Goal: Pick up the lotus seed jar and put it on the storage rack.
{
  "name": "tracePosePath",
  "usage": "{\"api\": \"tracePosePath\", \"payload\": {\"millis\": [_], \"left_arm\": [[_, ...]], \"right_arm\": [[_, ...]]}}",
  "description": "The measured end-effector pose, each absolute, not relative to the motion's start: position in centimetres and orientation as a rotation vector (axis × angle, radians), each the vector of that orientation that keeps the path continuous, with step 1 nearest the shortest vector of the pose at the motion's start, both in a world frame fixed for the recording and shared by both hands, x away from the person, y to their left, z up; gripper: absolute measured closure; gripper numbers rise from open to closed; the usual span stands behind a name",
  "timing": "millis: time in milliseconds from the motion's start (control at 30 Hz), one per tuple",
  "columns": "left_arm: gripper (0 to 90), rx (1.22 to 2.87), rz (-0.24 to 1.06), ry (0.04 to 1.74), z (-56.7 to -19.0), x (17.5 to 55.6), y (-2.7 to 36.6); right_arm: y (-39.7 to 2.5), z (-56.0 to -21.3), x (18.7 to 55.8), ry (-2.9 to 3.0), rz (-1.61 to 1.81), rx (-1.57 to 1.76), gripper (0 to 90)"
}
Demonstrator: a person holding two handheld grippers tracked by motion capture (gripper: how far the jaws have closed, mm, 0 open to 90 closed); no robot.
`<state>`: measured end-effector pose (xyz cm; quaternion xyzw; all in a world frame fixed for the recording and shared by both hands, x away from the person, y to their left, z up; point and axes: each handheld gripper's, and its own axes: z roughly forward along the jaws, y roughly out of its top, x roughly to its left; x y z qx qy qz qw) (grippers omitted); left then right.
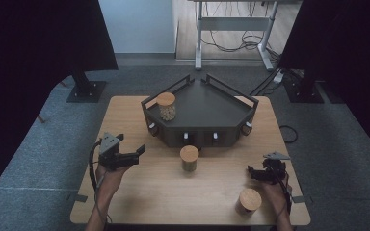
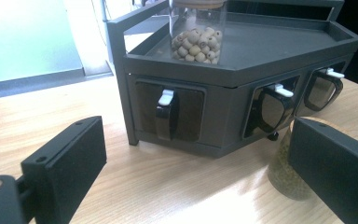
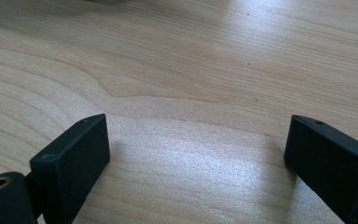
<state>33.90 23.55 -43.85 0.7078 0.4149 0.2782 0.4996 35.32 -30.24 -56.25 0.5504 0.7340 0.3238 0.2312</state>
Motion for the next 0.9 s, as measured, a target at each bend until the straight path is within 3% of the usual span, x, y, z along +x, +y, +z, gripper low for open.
{"api": "tracePosePath", "payload": {"millis": [900], "left_arm": [[4.2,1.736,0.662,1.058,-46.4,32.1,25.0]], "right_arm": [[-30.2,-56.3,35.3,2.015,0.889,1.517,6.0]]}}
